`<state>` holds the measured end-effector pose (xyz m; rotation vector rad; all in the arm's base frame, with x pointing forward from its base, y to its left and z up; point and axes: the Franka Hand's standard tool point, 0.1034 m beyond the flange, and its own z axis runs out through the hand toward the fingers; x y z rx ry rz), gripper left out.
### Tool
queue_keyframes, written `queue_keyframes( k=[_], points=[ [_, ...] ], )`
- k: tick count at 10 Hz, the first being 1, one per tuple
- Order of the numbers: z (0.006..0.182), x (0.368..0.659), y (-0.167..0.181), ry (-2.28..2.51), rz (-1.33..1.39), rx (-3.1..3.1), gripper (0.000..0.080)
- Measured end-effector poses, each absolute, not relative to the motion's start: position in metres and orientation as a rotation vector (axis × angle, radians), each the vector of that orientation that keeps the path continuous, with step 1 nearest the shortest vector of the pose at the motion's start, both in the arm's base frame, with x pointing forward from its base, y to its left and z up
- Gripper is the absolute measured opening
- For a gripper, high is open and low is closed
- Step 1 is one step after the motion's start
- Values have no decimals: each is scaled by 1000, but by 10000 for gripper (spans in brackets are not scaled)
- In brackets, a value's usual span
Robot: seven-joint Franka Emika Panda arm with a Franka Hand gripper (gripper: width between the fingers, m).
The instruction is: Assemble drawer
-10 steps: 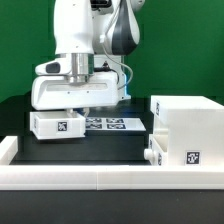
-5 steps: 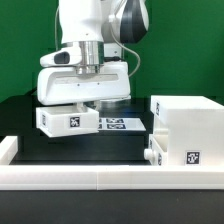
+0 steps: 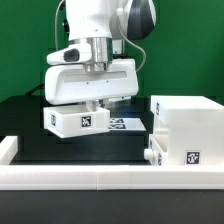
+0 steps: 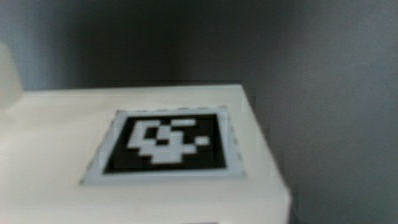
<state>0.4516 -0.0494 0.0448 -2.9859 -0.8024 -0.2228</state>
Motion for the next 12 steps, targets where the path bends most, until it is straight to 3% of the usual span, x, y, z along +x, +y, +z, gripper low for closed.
queue_keyframes(
  k=[5, 12],
  points=[
    [52, 484, -32, -1510, -186, -2727, 41],
    [55, 498, -28, -2087, -150, -2361, 41]
  ],
)
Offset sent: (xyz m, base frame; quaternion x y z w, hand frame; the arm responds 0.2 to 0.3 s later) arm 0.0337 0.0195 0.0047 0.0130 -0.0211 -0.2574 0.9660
